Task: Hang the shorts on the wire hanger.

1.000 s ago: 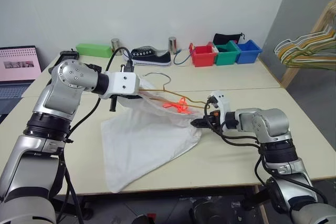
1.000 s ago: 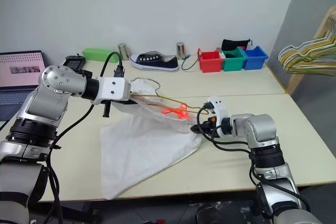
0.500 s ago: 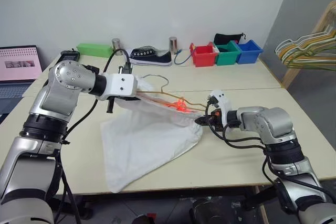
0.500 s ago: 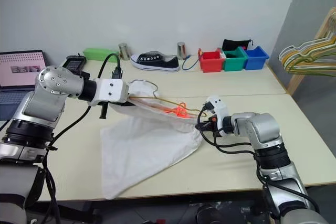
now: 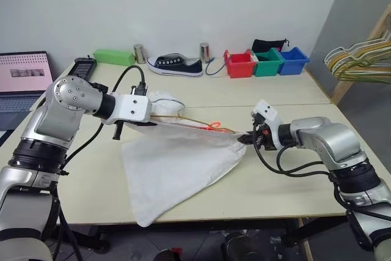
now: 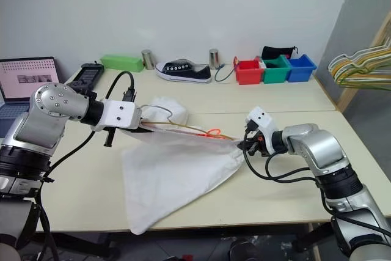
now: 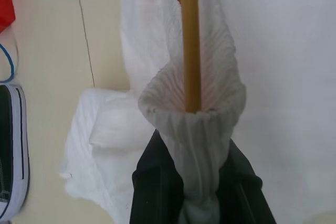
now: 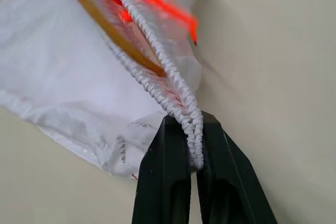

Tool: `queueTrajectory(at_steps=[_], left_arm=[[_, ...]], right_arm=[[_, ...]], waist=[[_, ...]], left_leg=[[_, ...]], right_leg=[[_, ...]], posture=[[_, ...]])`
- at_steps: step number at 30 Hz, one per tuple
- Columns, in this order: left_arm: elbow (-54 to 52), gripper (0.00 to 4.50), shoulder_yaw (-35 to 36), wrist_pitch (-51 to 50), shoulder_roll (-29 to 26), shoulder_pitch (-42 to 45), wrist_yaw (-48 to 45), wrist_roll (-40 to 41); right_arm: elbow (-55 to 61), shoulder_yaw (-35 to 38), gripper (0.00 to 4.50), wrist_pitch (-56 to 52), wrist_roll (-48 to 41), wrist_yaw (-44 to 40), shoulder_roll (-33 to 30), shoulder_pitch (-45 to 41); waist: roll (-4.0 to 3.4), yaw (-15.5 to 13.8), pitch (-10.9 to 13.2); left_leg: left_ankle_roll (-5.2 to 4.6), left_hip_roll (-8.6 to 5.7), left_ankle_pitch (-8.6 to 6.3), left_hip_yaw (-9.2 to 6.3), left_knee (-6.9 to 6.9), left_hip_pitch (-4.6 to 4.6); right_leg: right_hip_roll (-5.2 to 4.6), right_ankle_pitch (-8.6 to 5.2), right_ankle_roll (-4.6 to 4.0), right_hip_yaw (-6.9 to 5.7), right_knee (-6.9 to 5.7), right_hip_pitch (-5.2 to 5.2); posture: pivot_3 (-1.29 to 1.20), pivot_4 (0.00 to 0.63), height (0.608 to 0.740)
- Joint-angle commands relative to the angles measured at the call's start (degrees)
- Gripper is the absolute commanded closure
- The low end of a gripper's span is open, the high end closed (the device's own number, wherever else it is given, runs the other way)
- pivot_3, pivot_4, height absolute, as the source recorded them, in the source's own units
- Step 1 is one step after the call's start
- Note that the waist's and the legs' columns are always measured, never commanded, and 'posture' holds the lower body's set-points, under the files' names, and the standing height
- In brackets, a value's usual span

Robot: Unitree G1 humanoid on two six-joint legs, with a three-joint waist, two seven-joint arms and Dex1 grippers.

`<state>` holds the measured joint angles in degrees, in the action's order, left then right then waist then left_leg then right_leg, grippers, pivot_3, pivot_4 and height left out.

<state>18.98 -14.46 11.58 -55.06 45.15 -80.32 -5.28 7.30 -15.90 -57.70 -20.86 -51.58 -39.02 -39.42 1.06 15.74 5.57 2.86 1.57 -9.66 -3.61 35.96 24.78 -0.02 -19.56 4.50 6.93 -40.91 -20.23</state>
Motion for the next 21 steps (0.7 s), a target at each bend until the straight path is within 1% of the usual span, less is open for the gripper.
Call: queueTrajectory(at_steps=[1,3,5,10,12,15,17,18,19,20,21], left_arm=[[2.0,4.50,0.3,2.4,-1.1,1.5,2.7,-3.4],[2.2,4.50,-0.1,3.1,0.3,2.0,4.4,-4.2],[2.2,4.50,0.0,2.3,3.3,3.2,7.8,-4.7],[-0.5,4.50,0.3,-3.0,10.3,5.5,12.2,-4.7],[-1.5,4.50,0.3,-4.3,11.7,5.7,12.7,-4.8],[-3.1,4.50,0.3,-5.6,12.8,5.1,12.6,-4.4],[-3.9,4.50,0.1,-5.9,12.8,4.5,12.4,-4.4],[-4.5,4.50,0.0,-6.0,12.5,3.9,12.1,-4.3],[-4.9,4.50,0.0,-5.8,12.2,3.3,11.7,-4.2],[-5.2,4.50,-0.1,-5.7,12.0,2.9,11.6,-4.2],[-5.4,4.50,0.0,-5.5,11.8,2.6,11.6,-4.2]], right_arm=[[2.6,1.8,4.45,-0.4,0.3,-0.7,-2.2,-5.3],[3.8,1.8,4.45,-1.2,-0.1,-0.1,-1.0,-7.3],[5.3,1.1,4.45,-1.9,0.1,1.7,1.2,-9.1],[9.9,-1.9,4.45,-3.0,0.7,5.4,6.5,-11.4],[10.7,-3.4,4.45,-1.7,2.2,5.8,6.4,-11.9],[10.1,-5.9,4.45,2.5,5.8,5.6,4.5,-11.7],[9.0,-6.6,3.90,4.5,7.5,5.2,3.3,-11.6],[8.5,-6.7,3.76,5.3,8.1,4.7,2.6,-11.7],[8.1,-6.6,3.48,5.9,8.5,4.4,2.0,-11.8],[7.9,-6.4,3.32,6.4,8.7,4.2,1.6,-12.0],[7.7,-6.5,3.08,7.1,9.3,3.9,1.0,-12.3]], waist=[[0.00,0.2,0.0],[0.00,0.2,0.0],[0.00,0.2,0.0],[0.01,0.1,0.0],[0.00,0.2,0.0],[0.00,0.5,0.0],[0.00,0.7,0.0],[0.00,0.8,0.0],[0.00,1.1,0.0],[0.00,1.2,0.0],[0.00,1.5,0.0]], left_leg=[[0.00,0.00,0.00,0.01,0.01,0.00],[0.00,0.00,0.00,0.03,0.01,0.00],[0.00,0.02,0.00,0.01,0.01,0.00],[0.00,-0.01,0.00,-0.02,0.01,0.05],[0.00,-0.02,0.00,0.01,0.01,0.05],[0.00,-0.01,0.00,0.01,-0.01,0.06],[0.00,-0.01,0.00,-0.01,-0.02,0.06],[0.00,-0.01,0.00,-0.01,-0.02,0.06],[0.00,-0.01,0.00,-0.01,-0.02,0.05],[0.00,-0.01,0.00,-0.01,-0.02,0.05],[0.00,-0.01,0.00,0.00,-0.01,0.05]], right_leg=[[0.00,0.00,0.00,0.01,0.00,0.00],[0.00,0.00,0.00,0.05,0.00,-0.02],[0.00,0.00,0.00,0.02,0.00,-0.02],[0.00,0.00,0.01,0.00,0.00,-0.03],[-0.01,0.00,0.01,0.03,0.01,-0.04],[-0.02,0.00,0.00,0.02,0.01,-0.06],[-0.02,0.00,0.00,0.00,0.01,-0.06],[-0.02,0.00,0.00,-0.01,0.01,-0.06],[-0.02,0.00,0.00,-0.01,0.00,-0.06],[-0.02,0.00,0.00,0.00,0.00,-0.05],[-0.02,0.00,0.00,0.00,0.00,-0.04]], posture=[[-0.20,0.006,0.740],[-0.21,0.005,0.740],[-0.21,0.004,0.740],[-0.22,0.006,0.740],[-0.23,0.005,0.740],[-0.23,0.005,0.740],[-0.23,0.004,0.740],[-0.23,0.004,0.740],[-0.23,0.004,0.740],[-0.23,0.004,0.740],[-0.24,0.003,0.740]])
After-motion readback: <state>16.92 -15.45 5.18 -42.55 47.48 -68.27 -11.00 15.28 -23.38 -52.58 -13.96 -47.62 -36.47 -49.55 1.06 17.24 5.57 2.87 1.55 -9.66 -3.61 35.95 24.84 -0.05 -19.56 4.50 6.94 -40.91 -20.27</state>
